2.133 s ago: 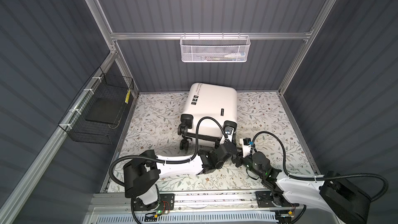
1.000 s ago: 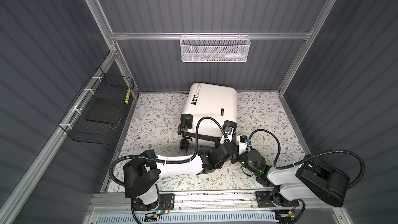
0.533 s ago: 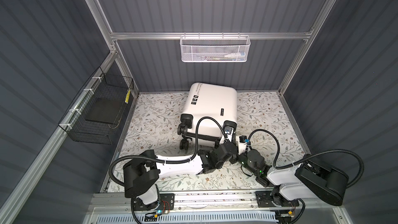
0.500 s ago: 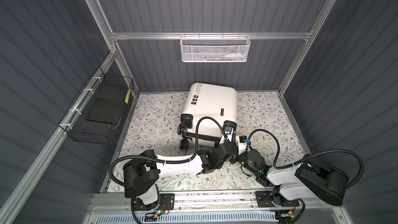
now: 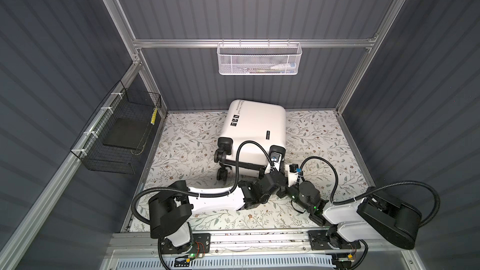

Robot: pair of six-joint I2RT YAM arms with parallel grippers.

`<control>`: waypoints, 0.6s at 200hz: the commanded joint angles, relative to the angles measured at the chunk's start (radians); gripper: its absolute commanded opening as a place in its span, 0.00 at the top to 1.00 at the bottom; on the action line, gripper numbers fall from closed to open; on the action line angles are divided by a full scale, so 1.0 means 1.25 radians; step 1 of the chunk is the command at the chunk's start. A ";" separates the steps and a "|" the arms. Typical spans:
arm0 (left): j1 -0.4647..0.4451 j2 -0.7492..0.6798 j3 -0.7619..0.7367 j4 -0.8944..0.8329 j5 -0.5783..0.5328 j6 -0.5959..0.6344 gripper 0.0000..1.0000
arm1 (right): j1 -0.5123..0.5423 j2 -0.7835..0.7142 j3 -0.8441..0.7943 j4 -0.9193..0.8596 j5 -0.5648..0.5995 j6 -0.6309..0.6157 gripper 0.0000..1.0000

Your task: Pack the luggage

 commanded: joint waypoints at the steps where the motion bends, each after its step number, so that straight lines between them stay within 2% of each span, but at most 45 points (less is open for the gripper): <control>1: -0.008 -0.055 0.021 0.071 0.031 0.020 0.96 | -0.008 -0.025 -0.026 0.012 0.119 0.027 1.00; 57: -0.007 -0.065 0.014 0.073 0.029 0.022 0.98 | -0.014 -0.115 -0.042 -0.099 0.190 0.045 1.00; 104: -0.008 -0.062 0.018 0.076 0.034 0.024 0.99 | -0.017 -0.163 -0.019 -0.168 0.124 0.005 1.00; 112: -0.008 -0.057 0.022 0.077 0.036 0.027 0.99 | -0.018 -0.162 -0.020 -0.172 0.123 0.007 0.91; 120: -0.008 -0.052 0.028 0.077 0.043 0.032 0.99 | -0.019 -0.163 -0.019 -0.180 0.122 0.009 0.87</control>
